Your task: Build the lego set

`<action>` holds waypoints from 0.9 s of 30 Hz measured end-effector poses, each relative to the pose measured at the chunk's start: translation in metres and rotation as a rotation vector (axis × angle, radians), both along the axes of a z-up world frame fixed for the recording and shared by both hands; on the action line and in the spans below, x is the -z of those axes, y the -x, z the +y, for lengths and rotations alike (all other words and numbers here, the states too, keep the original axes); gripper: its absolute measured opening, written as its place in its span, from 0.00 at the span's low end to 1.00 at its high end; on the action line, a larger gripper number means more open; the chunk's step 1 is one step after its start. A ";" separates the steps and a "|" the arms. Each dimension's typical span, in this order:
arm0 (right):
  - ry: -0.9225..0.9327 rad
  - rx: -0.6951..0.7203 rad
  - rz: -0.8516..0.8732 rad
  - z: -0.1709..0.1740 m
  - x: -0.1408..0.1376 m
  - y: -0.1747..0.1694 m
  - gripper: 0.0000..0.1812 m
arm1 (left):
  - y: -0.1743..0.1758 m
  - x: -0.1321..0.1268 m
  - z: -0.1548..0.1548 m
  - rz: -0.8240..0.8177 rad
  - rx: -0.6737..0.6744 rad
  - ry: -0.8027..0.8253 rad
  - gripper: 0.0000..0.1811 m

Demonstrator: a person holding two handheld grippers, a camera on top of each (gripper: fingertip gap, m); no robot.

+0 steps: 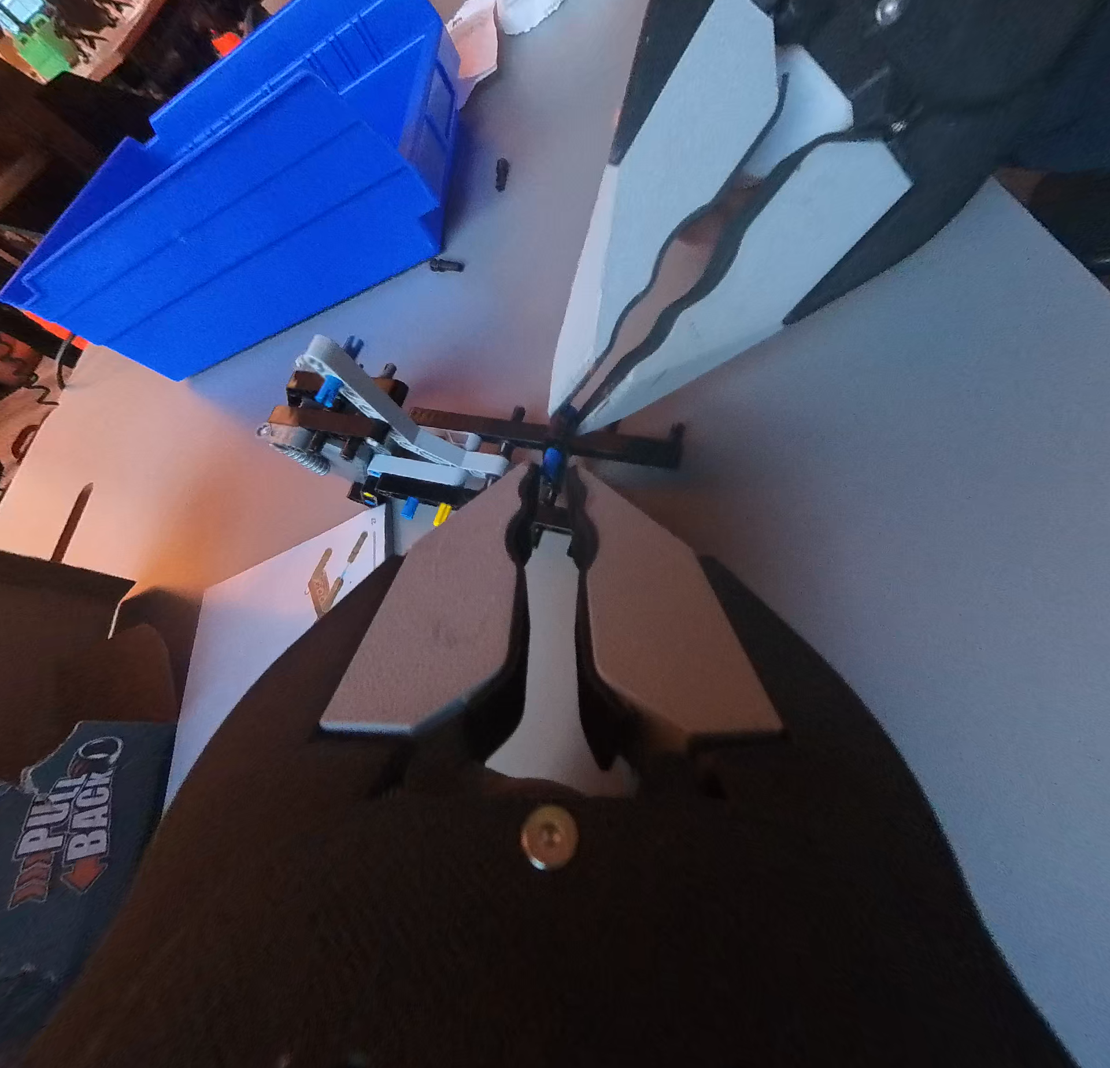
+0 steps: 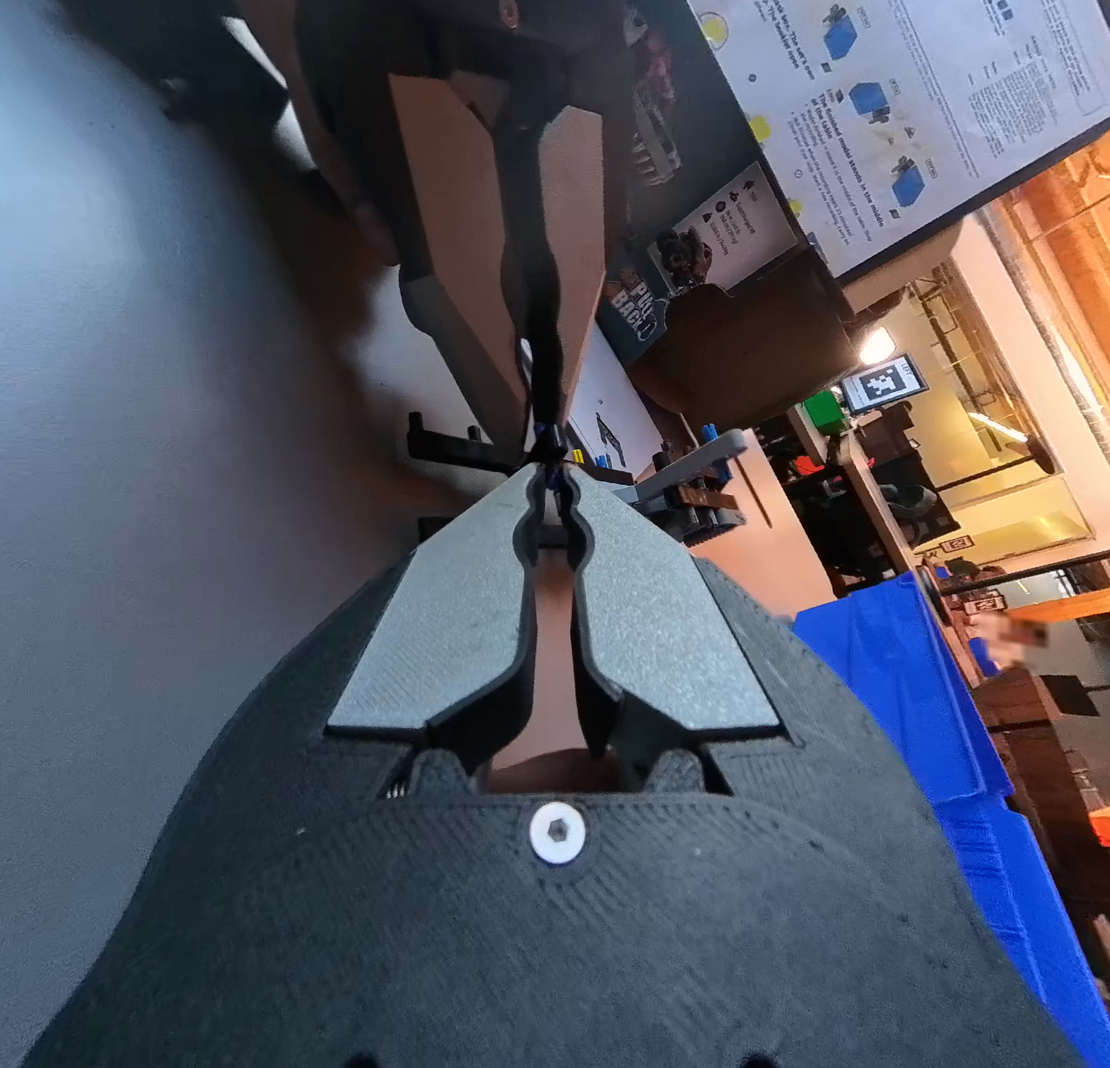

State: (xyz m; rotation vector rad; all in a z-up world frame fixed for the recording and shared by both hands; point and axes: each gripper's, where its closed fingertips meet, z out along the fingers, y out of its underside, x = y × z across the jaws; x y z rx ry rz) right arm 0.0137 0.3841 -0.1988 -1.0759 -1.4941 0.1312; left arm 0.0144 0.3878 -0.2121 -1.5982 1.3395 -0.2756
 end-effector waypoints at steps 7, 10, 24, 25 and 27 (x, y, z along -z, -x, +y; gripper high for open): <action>0.007 0.000 0.013 0.001 -0.002 0.000 0.01 | 0.001 -0.002 0.002 -0.018 -0.011 0.019 0.00; -0.001 0.000 0.013 0.000 -0.002 0.000 0.01 | 0.001 -0.001 0.002 -0.012 -0.014 0.020 0.00; -0.020 0.024 0.003 0.004 0.000 0.000 0.03 | 0.006 -0.001 0.009 -0.032 -0.051 0.065 0.00; -0.020 0.024 0.004 0.004 -0.001 0.000 0.03 | 0.006 -0.001 0.009 -0.033 -0.053 0.067 0.00; -0.021 0.026 0.003 0.004 -0.001 0.000 0.03 | 0.006 0.000 0.009 -0.032 -0.053 0.068 0.00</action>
